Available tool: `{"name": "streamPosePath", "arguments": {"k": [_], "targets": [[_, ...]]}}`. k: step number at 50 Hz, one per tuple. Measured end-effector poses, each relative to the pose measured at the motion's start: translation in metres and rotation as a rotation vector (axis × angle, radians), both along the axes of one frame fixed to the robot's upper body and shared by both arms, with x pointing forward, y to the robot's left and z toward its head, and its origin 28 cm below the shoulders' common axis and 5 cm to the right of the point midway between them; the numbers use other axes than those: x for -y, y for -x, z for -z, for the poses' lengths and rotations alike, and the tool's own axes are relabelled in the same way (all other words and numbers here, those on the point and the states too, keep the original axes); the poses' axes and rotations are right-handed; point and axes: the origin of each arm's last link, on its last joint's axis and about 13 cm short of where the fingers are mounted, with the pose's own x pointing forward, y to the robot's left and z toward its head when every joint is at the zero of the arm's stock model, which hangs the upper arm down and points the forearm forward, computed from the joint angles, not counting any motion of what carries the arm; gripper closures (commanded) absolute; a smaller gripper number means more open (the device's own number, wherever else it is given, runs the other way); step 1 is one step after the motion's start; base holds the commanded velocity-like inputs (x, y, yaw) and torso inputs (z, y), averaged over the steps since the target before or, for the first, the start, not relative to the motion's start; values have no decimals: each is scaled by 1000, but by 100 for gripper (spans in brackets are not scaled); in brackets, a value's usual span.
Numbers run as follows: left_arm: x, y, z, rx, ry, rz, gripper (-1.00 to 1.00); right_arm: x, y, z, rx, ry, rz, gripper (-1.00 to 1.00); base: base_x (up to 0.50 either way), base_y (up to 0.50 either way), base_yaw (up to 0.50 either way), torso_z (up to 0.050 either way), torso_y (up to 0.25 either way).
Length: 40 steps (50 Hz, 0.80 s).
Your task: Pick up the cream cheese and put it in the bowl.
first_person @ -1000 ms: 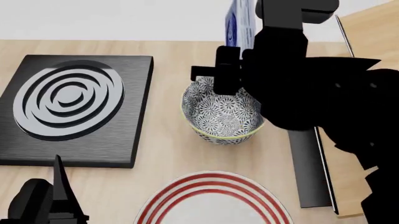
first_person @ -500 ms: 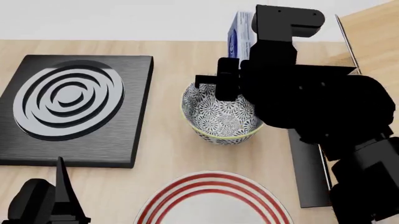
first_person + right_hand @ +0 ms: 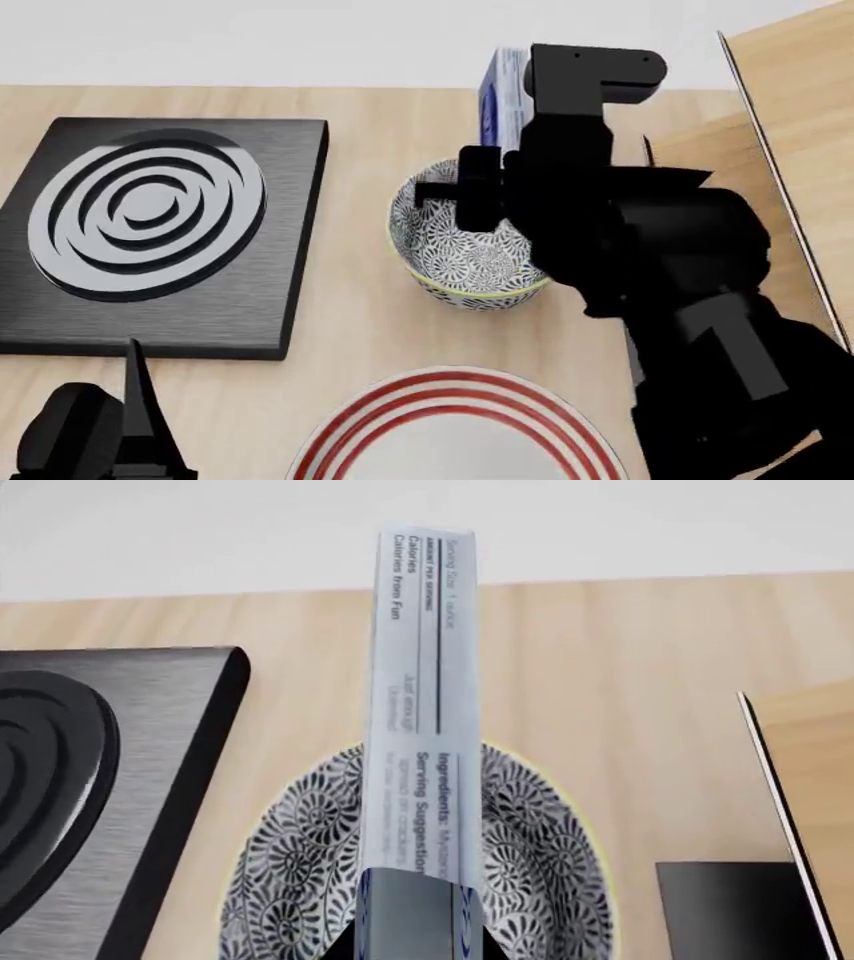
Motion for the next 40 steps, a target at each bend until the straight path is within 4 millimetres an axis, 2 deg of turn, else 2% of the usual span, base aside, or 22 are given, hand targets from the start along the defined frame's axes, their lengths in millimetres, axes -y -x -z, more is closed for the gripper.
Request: {"name": "streamPosePath", "arguments": {"k": [40], "targets": [[0,1,2,-5,-9,3,-100,-6,-5,38,-14,-14,-30,100,0,0,0,0,1]]}}
